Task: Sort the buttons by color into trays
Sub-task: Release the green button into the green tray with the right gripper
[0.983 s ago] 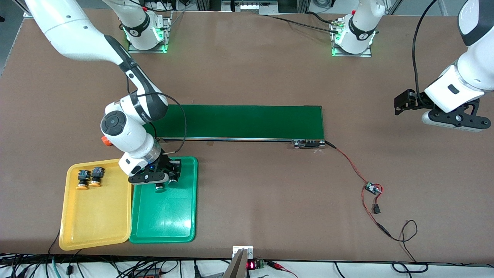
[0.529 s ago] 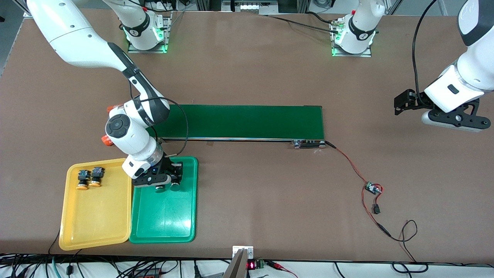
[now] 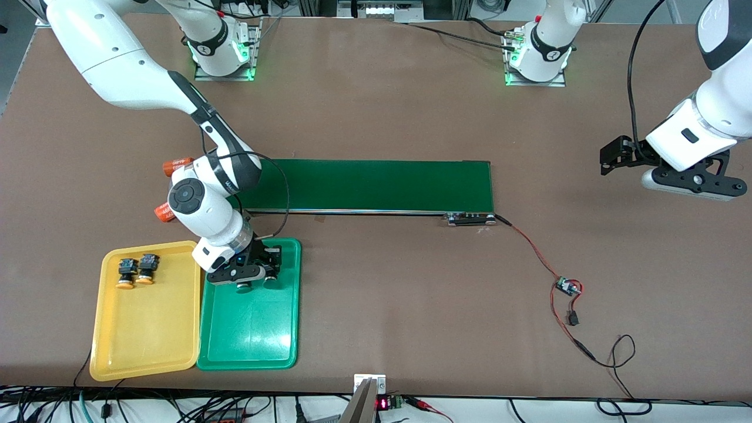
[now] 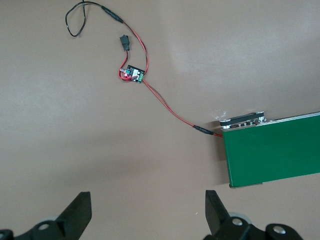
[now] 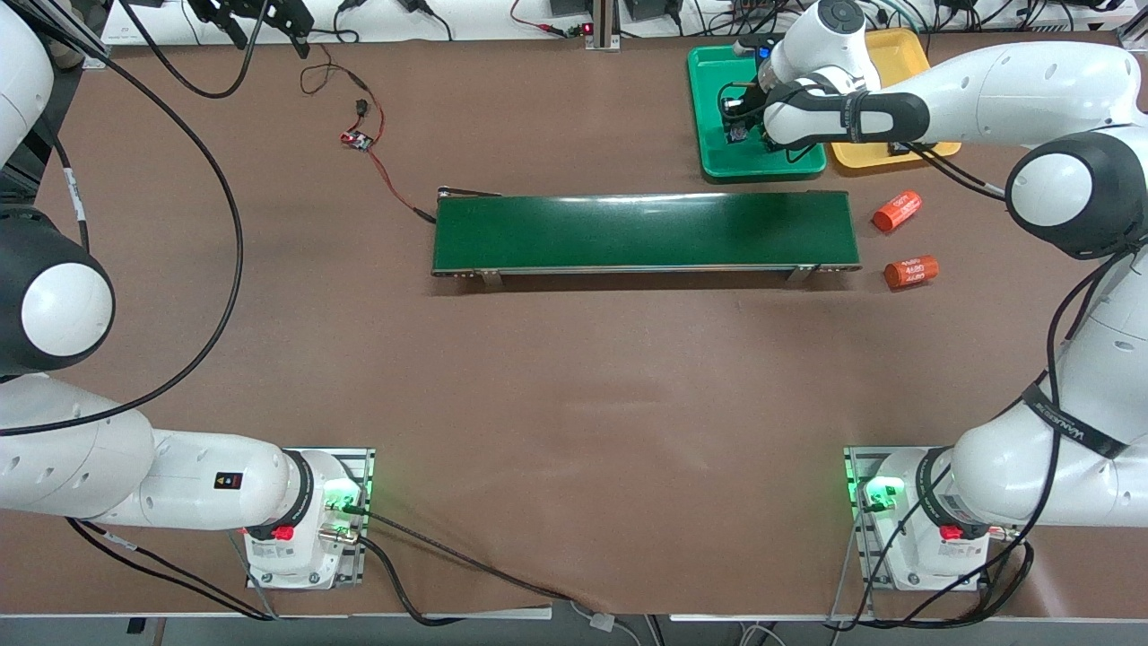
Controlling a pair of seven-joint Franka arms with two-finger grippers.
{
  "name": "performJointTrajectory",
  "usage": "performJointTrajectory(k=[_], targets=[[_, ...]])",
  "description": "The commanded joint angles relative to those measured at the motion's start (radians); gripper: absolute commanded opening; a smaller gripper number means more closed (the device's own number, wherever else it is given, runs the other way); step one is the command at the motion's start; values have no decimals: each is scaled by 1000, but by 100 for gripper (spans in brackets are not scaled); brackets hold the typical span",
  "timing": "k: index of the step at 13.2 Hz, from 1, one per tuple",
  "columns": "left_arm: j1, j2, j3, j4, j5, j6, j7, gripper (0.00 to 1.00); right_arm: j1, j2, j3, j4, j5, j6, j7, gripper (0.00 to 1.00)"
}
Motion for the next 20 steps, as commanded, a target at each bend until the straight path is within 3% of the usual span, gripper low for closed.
performJointTrajectory(k=[1, 2, 5, 8, 13, 17, 20], targets=[[-6, 12, -1, 29, 30, -17, -7, 100, 0, 13, -2, 19, -17, 10, -5, 43], [-6, 11, -1, 29, 31, -17, -7, 100, 0, 13, -2, 18, -17, 10, -5, 46], [-7, 14, -4, 29, 31, -15, -9, 100, -2, 15, -2, 16, -18, 10, -5, 83], [-9, 12, -15, 30, 31, -15, -9, 100, -3, 13, -11, 16, -15, 10, -5, 99], [-7, 12, -15, 29, 31, -15, -9, 100, -42, -49, -11, 12, -7, -36, -14, 100], [-7, 12, -15, 30, 31, -17, -9, 100, -42, -157, -11, 13, -1, -183, -8, 100], [-6, 11, -15, 30, 31, -17, -7, 100, -51, -284, -17, 21, 12, -408, -14, 100]])
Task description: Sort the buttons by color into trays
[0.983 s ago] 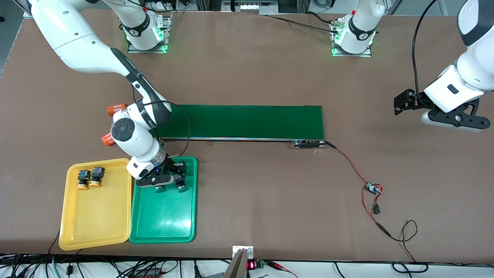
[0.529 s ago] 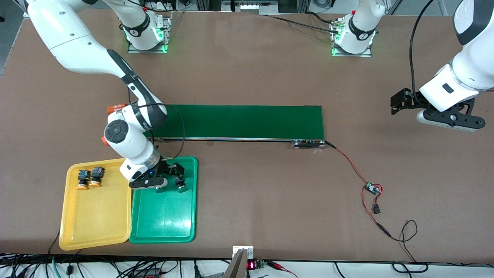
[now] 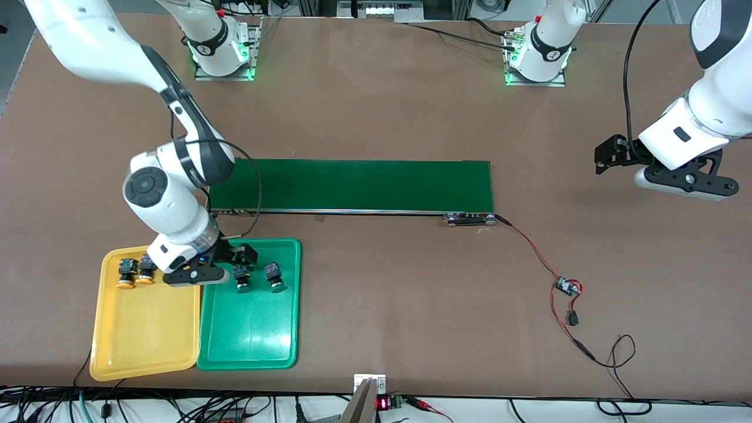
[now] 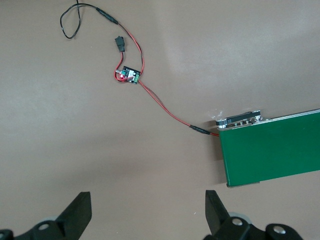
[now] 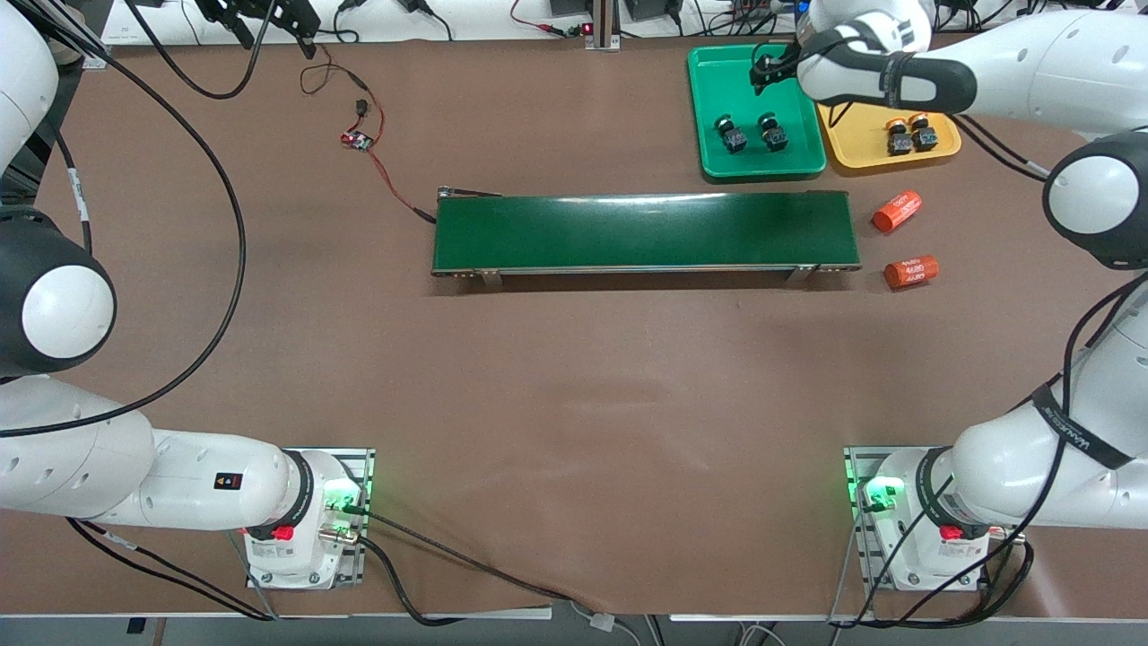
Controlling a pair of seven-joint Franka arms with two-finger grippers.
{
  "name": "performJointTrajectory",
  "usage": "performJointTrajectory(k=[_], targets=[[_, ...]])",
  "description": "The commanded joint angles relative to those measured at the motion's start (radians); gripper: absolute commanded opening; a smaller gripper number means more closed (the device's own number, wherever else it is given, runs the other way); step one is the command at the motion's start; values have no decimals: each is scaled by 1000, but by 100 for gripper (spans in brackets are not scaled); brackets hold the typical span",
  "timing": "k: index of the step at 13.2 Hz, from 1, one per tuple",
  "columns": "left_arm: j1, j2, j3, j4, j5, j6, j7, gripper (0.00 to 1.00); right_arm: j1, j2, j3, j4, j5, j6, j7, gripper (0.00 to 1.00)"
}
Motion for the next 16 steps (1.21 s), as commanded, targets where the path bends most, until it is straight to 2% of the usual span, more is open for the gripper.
performJointTrajectory(k=[1, 3, 4, 7, 8, 10, 12, 16], targets=[[0, 9, -4, 29, 31, -16, -7, 100, -26, -137, -18, -17, 46, -184, -9, 100], [0, 8, -4, 29, 31, -18, -6, 100, -24, -239, -61, -16, 165, -309, -47, 100], [0, 8, -4, 29, 31, -18, -6, 100, -14, -291, -111, -17, 208, -360, -84, 100], [0, 6, -4, 29, 31, -18, -7, 100, 61, -404, -330, -16, 335, -497, -191, 100], [0, 8, -4, 29, 31, -18, -7, 100, 70, -450, -381, -16, 349, -573, -234, 100], [0, 9, -4, 29, 31, -18, -7, 100, 87, -516, -437, -13, 343, -682, -305, 100], [0, 9, -3, 29, 31, -18, -7, 100, 102, -531, -486, 5, 349, -782, -333, 100], [0, 11, -4, 28, 31, -18, -7, 100, 101, -531, -474, 6, 342, -818, -328, 100]])
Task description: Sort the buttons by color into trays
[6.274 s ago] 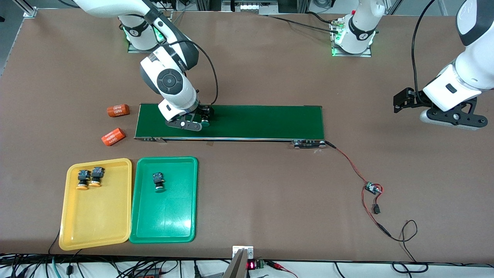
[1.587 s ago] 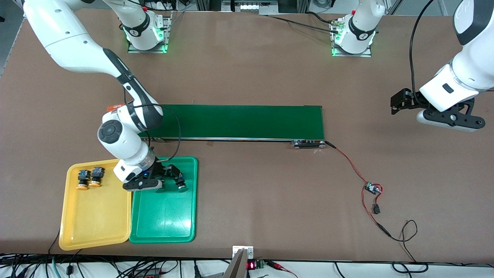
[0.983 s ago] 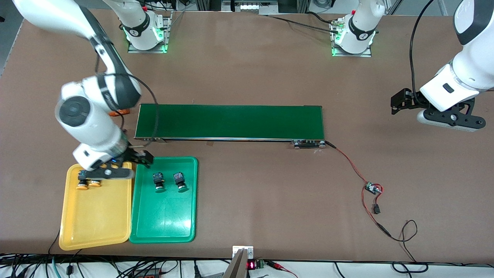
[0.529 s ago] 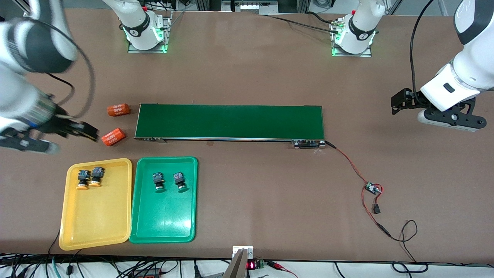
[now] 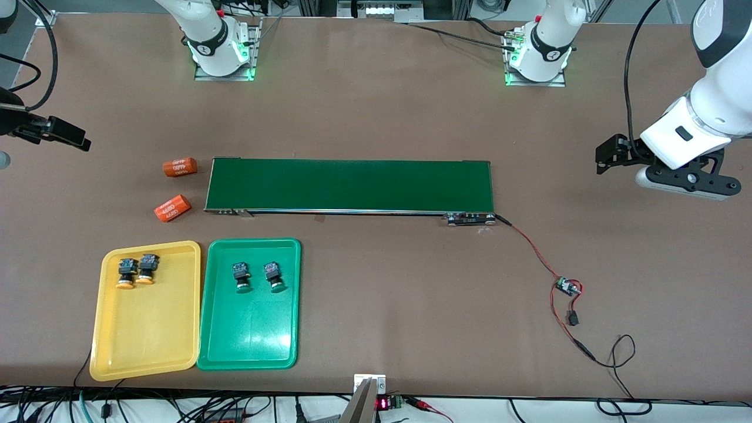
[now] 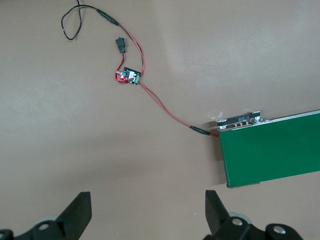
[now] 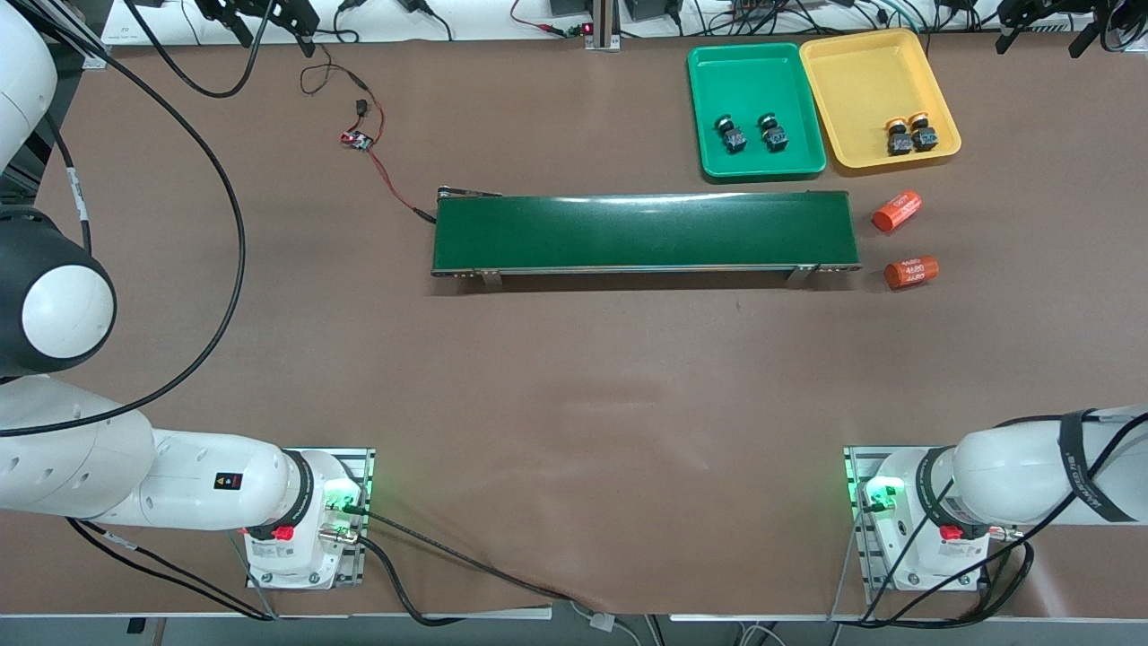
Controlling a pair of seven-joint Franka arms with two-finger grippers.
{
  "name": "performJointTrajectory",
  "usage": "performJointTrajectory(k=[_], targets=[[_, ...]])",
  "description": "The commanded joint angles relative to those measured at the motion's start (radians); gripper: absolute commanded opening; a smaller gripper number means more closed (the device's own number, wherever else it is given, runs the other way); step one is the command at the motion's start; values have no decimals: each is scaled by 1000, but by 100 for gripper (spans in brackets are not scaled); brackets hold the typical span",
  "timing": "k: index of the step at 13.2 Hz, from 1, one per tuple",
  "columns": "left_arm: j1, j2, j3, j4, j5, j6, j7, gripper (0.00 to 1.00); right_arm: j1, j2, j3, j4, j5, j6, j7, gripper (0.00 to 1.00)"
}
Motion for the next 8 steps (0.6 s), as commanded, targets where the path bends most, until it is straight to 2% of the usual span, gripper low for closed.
performJointTrajectory(k=[1, 8], targets=[[-1, 11, -5, 25, 31, -17, -7, 100, 18, 0, -6, -1, 11, -23, -7, 100], [-1, 11, -3, 24, 31, -16, -7, 100, 18, 4, -6, -1, 7, -14, 3, 100]])
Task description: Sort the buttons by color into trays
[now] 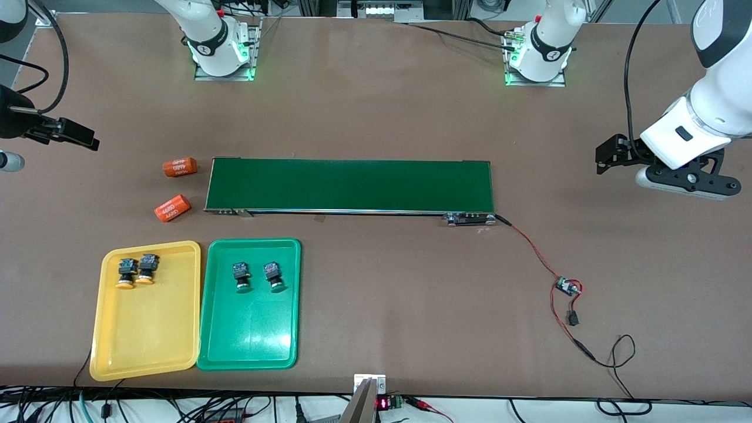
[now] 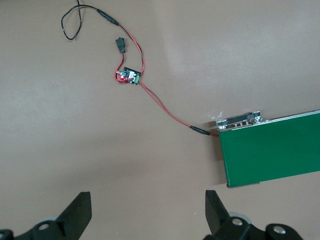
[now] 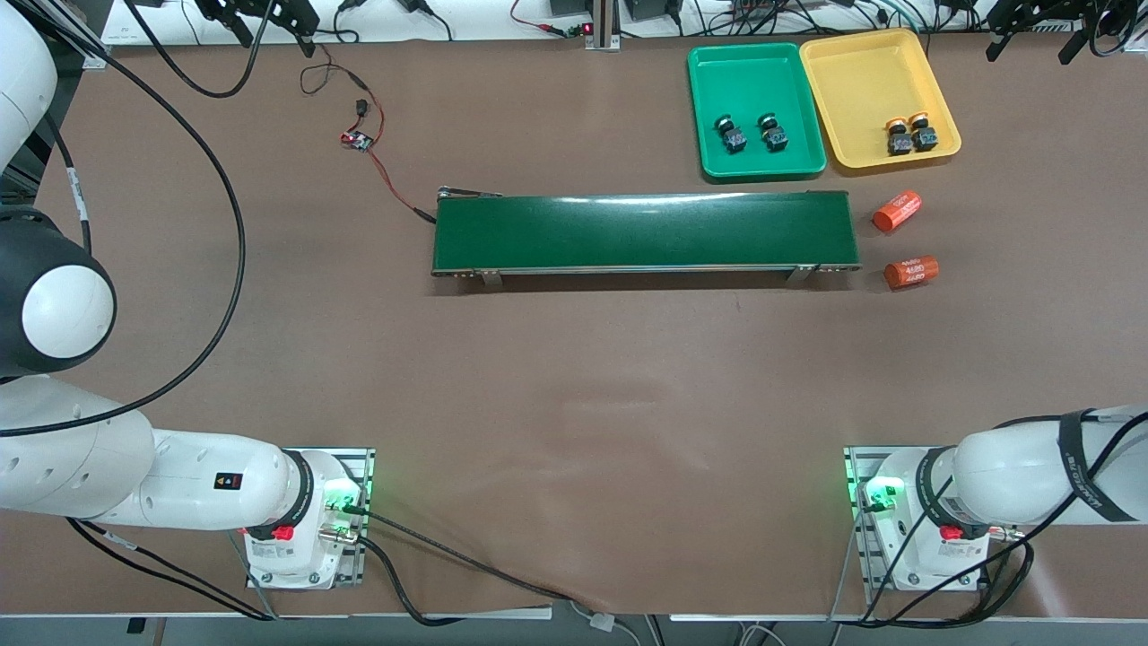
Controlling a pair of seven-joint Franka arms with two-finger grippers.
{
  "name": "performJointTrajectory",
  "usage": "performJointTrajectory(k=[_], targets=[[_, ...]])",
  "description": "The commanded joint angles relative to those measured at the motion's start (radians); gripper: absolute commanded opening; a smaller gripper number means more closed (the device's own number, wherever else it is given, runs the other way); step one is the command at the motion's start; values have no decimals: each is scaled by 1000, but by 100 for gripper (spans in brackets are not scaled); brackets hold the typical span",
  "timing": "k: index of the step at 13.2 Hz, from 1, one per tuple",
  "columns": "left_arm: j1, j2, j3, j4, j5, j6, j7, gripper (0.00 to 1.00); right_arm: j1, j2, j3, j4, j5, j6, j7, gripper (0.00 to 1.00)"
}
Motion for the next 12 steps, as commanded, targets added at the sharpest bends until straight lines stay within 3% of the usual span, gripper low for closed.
performJointTrajectory(k=[1, 12], targets=[[-1, 11, -3, 24, 31, -15, -9, 100, 7, -1, -6, 3, 7, -10, 2, 100], [-5, 14, -5, 24, 33, -14, -21, 100, 8, -3, -6, 3, 4, -8, -1, 100]])
